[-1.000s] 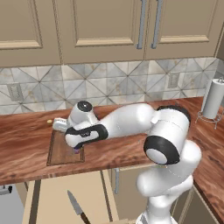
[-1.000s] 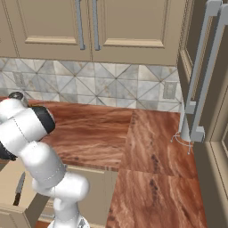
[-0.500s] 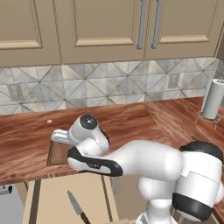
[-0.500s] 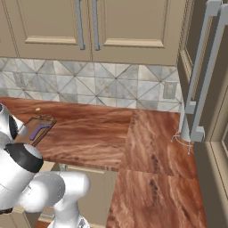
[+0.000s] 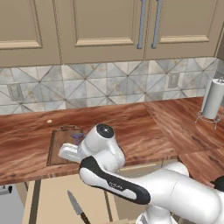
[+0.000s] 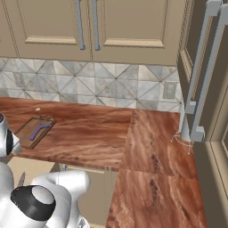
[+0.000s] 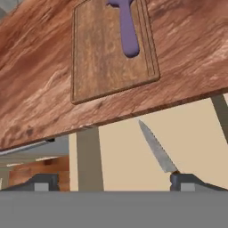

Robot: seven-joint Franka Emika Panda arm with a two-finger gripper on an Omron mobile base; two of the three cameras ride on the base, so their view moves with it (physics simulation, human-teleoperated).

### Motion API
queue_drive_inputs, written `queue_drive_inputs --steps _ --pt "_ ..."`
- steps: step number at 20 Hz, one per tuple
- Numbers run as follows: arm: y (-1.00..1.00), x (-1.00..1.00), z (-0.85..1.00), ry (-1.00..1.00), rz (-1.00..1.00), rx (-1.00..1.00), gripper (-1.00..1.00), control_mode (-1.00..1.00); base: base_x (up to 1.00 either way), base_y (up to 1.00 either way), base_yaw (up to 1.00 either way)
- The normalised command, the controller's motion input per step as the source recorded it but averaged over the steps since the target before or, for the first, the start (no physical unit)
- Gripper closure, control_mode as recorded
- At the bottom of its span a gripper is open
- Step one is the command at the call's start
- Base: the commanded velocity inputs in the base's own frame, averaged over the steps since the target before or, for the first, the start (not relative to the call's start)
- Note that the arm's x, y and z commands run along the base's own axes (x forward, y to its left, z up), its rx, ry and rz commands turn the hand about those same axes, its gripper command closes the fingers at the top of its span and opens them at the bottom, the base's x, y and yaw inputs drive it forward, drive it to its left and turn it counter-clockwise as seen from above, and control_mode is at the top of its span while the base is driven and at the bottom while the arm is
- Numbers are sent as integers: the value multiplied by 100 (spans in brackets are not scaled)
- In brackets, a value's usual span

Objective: Open the drawer on the left and place the cutting tools on the cutting board.

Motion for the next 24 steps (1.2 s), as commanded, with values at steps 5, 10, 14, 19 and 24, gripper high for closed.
queue_drive_inputs --steps 5,10,14,19,24 --pt "3 -1 -9 60 6 -3 -100 -100 0 0 0" --pt "0 11 -2 3 0 -2 -100 -100 0 0 0" --pt "10 26 -71 18 8 -20 -100 -100 0 0 0" --pt "5 -12 -95 15 19 -26 -100 -100 0 0 0" --pt "20 -23 -48 7 8 -8 -100 -100 0 0 0"
